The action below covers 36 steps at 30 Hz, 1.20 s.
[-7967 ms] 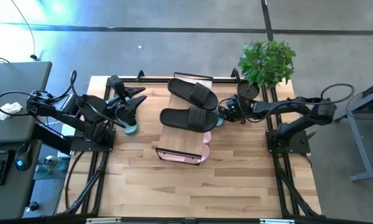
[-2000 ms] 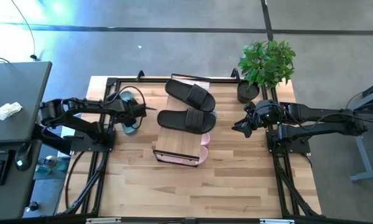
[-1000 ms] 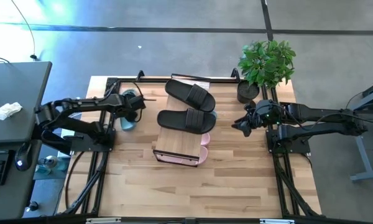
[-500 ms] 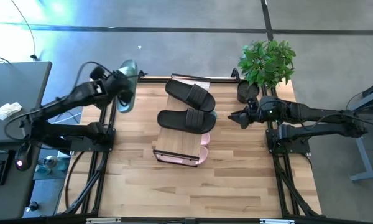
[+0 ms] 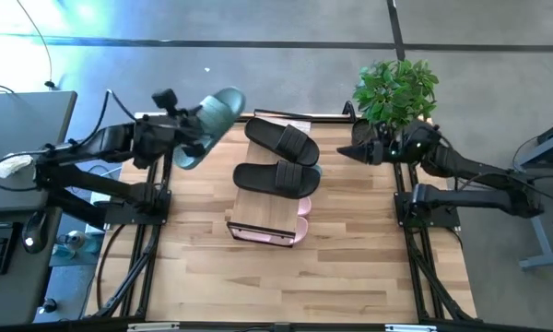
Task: Pick and place slides into the shelf
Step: Put the green slide under the shelf
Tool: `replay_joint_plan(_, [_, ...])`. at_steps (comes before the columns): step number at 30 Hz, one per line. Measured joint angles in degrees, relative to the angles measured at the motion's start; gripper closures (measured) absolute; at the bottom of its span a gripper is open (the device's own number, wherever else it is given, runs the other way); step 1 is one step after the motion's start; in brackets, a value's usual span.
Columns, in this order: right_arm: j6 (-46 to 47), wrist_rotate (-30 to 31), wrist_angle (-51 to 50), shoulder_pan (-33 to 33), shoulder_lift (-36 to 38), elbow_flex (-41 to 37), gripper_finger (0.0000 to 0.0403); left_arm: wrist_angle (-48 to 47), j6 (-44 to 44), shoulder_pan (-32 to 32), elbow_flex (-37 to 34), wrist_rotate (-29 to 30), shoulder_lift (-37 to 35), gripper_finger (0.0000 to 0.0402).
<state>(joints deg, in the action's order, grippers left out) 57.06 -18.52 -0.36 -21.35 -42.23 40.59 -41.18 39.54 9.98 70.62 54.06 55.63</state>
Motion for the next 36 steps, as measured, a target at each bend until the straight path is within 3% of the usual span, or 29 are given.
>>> replay_joint_plan(8, [1.1,-7.2,-15.1,-3.8,-7.0,16.2,0.0224,8.2,26.9,-13.2,0.0,6.8,6.7,0.0401])
replay_joint_plan(13, [-1.2,-9.4,-21.8,-3.2,-15.4,26.7,0.0224,16.2,37.9,-19.0,0.0,12.7,10.6,0.0401])
replay_joint_plan(19, [-5.9,-7.9,-20.5,-0.9,-23.9,31.7,0.0224,20.9,41.3,-23.4,0.0,14.9,11.9,0.0401])
replay_joint_plan(27, [-5.1,-8.2,-5.3,5.3,-32.5,31.7,0.0224,20.8,41.0,-23.9,0.0,16.1,11.8,0.0401])
replay_joint_plan(36, [-5.6,-4.5,2.0,6.5,-36.9,31.7,0.0224,20.6,41.0,-23.9,0.0,15.9,11.8,0.0401])
